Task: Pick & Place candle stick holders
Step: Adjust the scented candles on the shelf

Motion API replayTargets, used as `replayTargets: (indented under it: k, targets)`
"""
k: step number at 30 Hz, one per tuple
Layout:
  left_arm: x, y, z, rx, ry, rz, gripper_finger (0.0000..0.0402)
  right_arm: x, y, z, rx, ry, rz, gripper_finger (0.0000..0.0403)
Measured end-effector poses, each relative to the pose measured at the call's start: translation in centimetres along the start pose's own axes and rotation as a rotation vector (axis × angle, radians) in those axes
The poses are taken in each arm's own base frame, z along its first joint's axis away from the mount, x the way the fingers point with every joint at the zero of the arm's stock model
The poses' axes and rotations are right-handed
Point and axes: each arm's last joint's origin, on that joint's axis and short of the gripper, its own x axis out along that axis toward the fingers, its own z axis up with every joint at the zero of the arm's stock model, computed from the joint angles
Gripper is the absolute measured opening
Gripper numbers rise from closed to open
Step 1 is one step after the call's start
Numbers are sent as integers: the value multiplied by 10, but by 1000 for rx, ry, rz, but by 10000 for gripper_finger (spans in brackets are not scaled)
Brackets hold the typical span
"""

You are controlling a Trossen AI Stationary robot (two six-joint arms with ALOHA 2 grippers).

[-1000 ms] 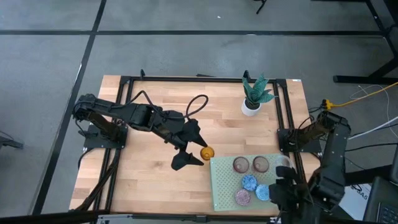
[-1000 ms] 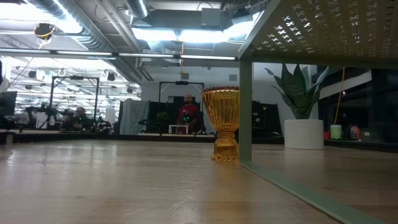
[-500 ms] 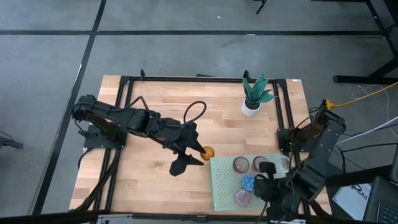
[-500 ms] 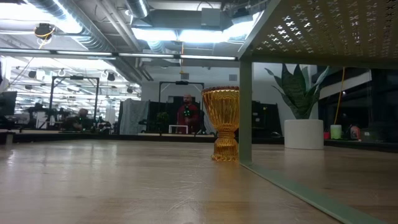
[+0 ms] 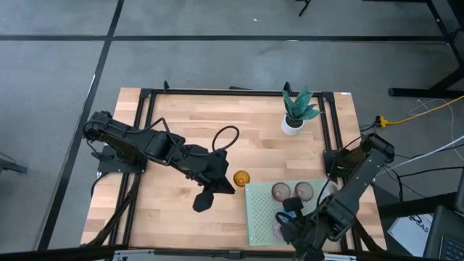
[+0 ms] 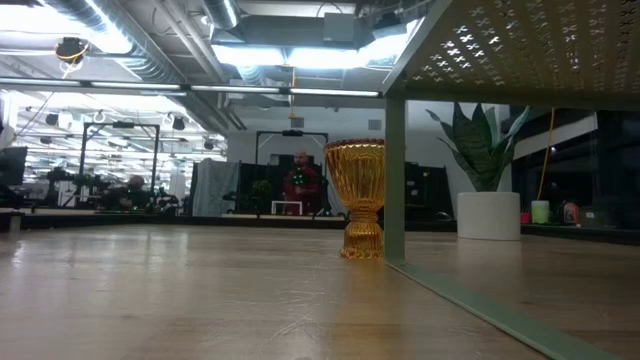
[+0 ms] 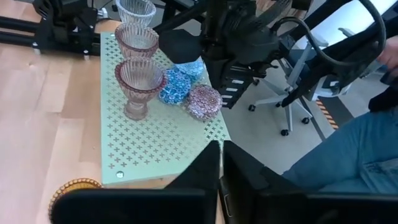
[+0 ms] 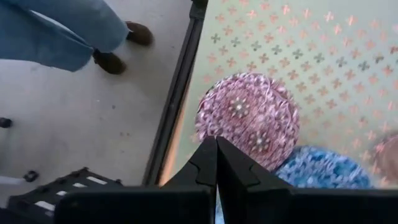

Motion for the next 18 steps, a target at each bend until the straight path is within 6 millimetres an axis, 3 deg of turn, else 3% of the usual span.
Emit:
replayTargets:
  k: [18]
  targets:
    - [0,-4,-2,-44,6,-10,2,11,-27,12,-90,32,11,1]
